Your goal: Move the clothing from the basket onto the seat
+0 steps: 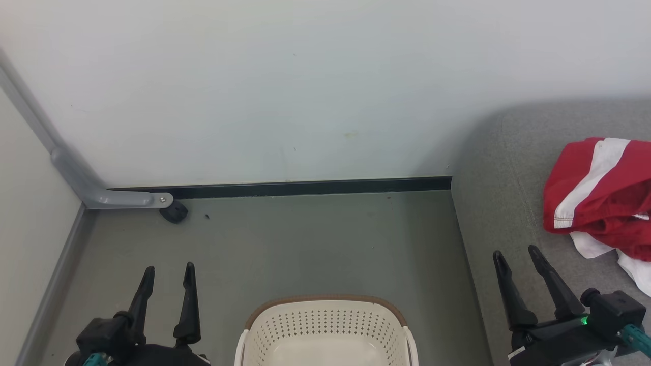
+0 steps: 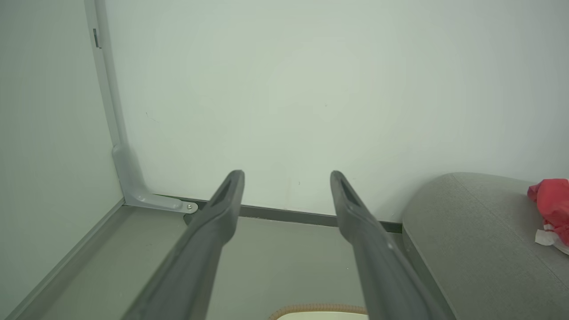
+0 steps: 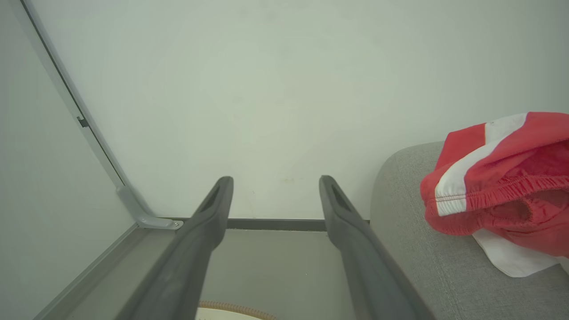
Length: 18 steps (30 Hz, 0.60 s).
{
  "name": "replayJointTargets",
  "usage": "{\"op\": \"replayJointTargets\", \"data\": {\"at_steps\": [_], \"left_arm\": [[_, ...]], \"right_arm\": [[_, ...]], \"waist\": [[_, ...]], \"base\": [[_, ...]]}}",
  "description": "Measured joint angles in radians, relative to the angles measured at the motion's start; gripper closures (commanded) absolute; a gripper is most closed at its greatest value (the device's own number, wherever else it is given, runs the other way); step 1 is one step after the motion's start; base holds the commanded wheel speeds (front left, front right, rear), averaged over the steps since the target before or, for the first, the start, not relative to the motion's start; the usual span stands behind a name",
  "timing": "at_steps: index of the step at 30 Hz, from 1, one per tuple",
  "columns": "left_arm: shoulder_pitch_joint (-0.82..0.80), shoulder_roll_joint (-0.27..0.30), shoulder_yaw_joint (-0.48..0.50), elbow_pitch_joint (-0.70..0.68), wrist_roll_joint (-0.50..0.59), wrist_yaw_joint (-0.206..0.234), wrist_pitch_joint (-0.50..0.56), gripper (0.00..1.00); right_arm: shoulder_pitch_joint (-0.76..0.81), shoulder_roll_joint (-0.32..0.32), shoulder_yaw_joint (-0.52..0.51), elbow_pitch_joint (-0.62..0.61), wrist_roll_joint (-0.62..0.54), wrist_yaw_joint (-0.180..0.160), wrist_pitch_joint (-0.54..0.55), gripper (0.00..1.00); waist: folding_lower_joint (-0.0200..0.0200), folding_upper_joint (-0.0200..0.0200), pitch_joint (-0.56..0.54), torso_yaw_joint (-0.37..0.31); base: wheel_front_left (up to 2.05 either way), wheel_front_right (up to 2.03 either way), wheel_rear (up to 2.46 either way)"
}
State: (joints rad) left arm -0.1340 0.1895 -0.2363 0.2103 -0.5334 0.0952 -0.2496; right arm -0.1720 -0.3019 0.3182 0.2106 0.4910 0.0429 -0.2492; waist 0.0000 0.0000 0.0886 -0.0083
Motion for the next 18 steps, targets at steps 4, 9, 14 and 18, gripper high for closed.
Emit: {"op": "replayJointTargets", "data": {"at_steps": [4, 9, 14, 18], "left_arm": [[0.0, -0.002, 0.006, 0.0, 0.006, -0.008, 0.0, 0.0], [0.0, -0.007, 0.013, 0.0, 0.01, -0.016, 0.0, 0.0], [0.0, -0.014, 0.026, 0.0, 0.035, -0.018, 0.0, 0.0], [0.0, -0.022, 0.031, 0.001, 0.037, -0.026, 0.0, 0.0]], "right_arm": [[0.0, 0.005, -0.014, 0.002, -0.008, 0.006, 0.0, 0.0], [0.0, 0.013, -0.024, 0.008, -0.021, 0.012, 0.0, 0.0], [0.0, 0.02, -0.035, 0.015, -0.034, 0.02, 0.0, 0.0], [0.0, 0.029, -0.043, 0.016, -0.043, 0.025, 0.0, 0.0]], "waist": [[0.0, 0.0, 0.002, -0.001], [0.0, 0.0, 0.004, -0.002], [0.0, 0.0, 0.003, -0.003], [0.0, 0.0, 0.001, -0.003]], "base": [[0.0, 0.0, 0.0], [0.0, 0.0, 0.0], [0.0, 0.0, 0.0], [0.0, 0.0, 0.0]]}}
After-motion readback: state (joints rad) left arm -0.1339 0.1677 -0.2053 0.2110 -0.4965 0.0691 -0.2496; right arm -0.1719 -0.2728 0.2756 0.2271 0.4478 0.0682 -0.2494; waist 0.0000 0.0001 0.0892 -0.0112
